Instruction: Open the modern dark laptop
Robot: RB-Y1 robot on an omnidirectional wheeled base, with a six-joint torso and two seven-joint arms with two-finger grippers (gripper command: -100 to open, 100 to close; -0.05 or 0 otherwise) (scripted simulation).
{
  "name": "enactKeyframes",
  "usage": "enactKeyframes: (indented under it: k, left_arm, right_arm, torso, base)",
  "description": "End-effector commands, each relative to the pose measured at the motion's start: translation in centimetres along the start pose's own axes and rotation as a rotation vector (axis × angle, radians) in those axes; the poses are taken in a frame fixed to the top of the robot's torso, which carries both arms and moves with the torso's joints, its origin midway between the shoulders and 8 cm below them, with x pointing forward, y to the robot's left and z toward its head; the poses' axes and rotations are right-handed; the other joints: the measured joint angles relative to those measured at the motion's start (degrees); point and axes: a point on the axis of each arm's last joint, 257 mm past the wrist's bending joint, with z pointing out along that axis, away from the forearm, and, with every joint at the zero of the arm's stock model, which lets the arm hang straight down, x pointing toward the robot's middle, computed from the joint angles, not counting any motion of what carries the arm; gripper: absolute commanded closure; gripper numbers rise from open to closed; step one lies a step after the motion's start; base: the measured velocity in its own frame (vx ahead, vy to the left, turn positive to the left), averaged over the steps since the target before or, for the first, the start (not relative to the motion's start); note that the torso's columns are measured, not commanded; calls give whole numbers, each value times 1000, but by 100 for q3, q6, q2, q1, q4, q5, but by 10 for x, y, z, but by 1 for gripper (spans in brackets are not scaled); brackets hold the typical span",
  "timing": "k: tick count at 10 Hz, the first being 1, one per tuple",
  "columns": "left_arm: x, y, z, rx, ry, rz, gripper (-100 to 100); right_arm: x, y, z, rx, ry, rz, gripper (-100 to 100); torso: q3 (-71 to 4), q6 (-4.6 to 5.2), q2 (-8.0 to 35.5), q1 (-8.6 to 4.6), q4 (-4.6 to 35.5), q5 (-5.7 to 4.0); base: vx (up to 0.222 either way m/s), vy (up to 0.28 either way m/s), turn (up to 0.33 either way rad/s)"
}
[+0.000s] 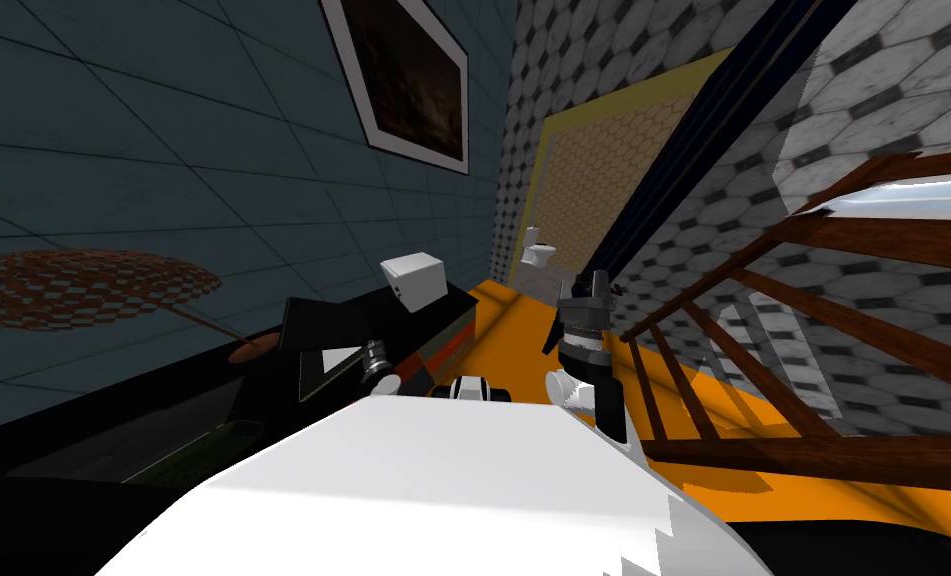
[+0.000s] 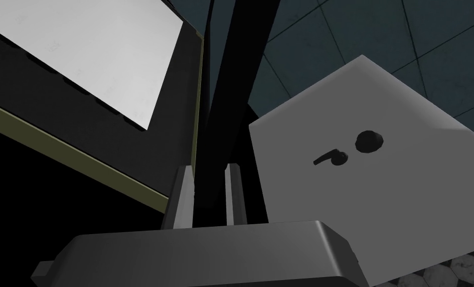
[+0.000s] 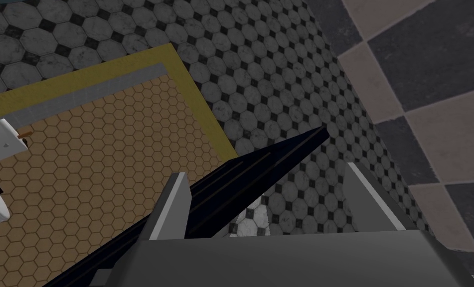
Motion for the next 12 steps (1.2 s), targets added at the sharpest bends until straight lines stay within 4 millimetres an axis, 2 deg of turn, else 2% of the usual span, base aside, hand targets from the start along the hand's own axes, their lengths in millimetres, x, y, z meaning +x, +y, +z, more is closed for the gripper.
enactKeyframes:
  k: [1, 12]
  left_arm:
    - [3, -2, -1, 5, 10, -70, 100]
    - [19, -12, -7, 19, 55, -317, 100]
  right_arm:
    - [0, 0, 0, 0, 0, 0, 0]
    - [0, 0, 0, 0, 0, 0, 0]
  torso:
    - [0, 2, 1, 6, 0, 4]
    - [3, -4, -2, 20, -5, 22]
  base:
    - [-13, 16, -36]
    - [-9, 10, -43]
